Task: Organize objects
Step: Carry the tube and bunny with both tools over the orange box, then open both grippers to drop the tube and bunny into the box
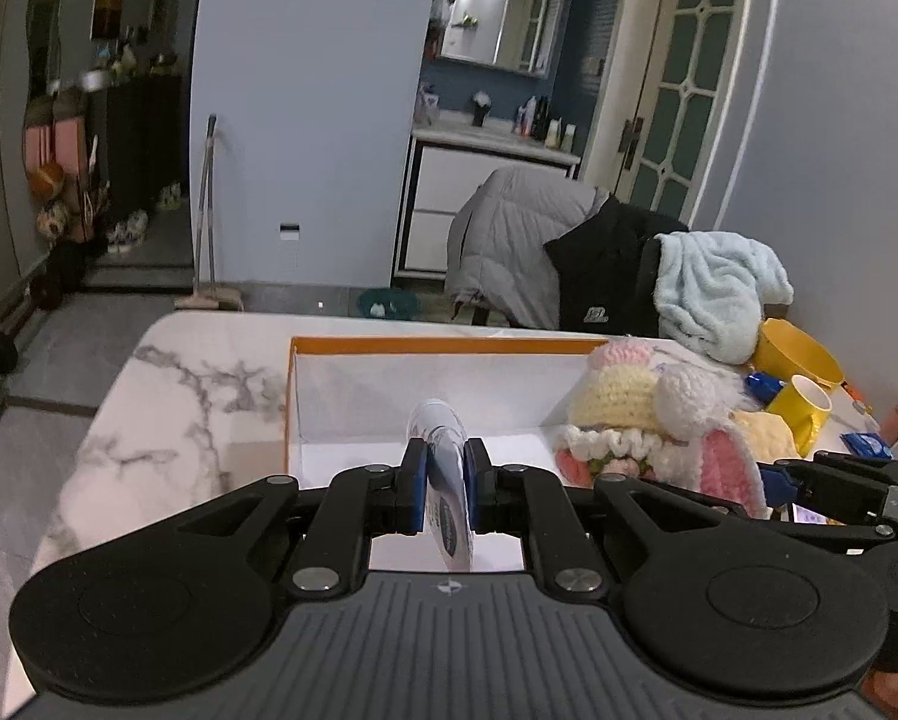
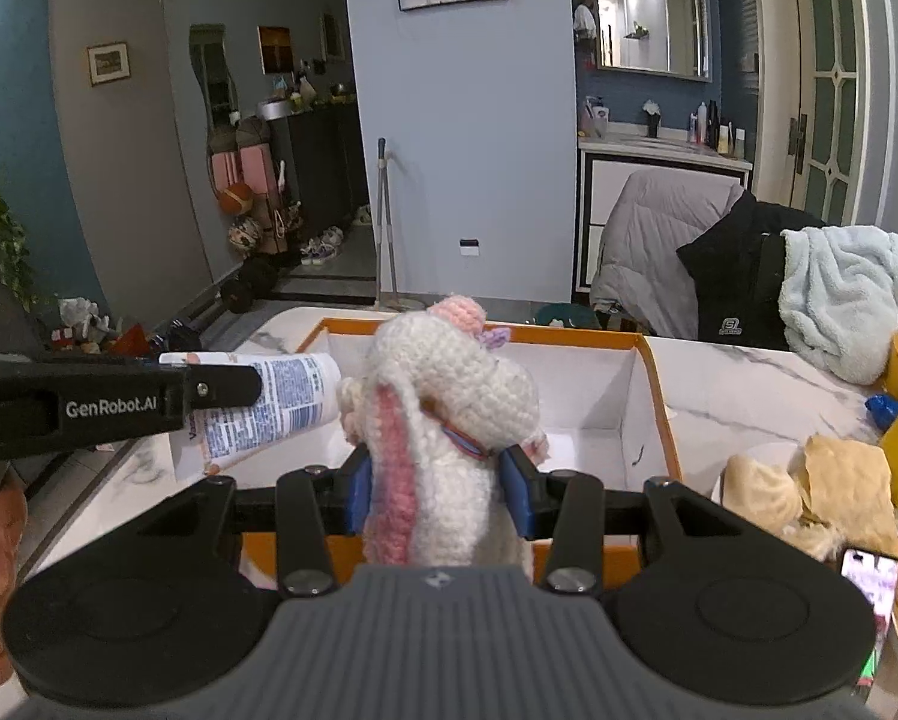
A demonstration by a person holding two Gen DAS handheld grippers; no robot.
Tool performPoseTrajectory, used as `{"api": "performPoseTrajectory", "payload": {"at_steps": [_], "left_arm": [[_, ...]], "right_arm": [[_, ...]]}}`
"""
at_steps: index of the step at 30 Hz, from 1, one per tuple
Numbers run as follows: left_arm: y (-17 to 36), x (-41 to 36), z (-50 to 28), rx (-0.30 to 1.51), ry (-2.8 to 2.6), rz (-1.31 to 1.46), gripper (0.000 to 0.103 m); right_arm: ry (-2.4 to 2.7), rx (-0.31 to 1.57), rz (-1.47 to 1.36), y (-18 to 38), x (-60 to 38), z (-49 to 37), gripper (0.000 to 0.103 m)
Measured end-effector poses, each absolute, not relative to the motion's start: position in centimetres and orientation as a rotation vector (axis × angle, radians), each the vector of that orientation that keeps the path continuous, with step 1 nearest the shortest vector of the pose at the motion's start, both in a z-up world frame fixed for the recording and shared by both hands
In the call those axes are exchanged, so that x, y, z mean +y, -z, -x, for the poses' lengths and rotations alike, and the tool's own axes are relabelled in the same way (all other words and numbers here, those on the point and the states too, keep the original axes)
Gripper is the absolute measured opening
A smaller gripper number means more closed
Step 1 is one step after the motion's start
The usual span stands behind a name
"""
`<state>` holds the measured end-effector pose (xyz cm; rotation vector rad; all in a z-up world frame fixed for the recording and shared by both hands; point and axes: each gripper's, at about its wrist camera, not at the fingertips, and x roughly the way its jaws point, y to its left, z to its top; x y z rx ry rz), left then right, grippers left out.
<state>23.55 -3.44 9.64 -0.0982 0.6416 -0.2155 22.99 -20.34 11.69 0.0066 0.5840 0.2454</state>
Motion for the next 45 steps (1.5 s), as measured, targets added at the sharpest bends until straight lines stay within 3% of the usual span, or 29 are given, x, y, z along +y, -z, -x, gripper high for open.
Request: {"api": "performPoseTrajectory", "payload": {"at_steps": [17, 37, 45], "left_arm": [[-4.0, -4.3, -29.0, 0.776, 0.141, 0.041, 0.015], [-1.6, -5.8, -29.6, 0.827, 0.099, -0.084, 0.017], [-1.4, -6.4, -29.3, 0.829, 0.096, -0.121, 0.020]], "right_arm": [[-0.267, 0.788, -0.077, -5.9, -18.4, -32.6, 0.046], [-0.278, 0.946, -0.138, -1.5, -18.6, -34.6, 0.046], [-0.251, 0.963, -0.118, -0.7, -18.9, -34.5, 0.051]]}}
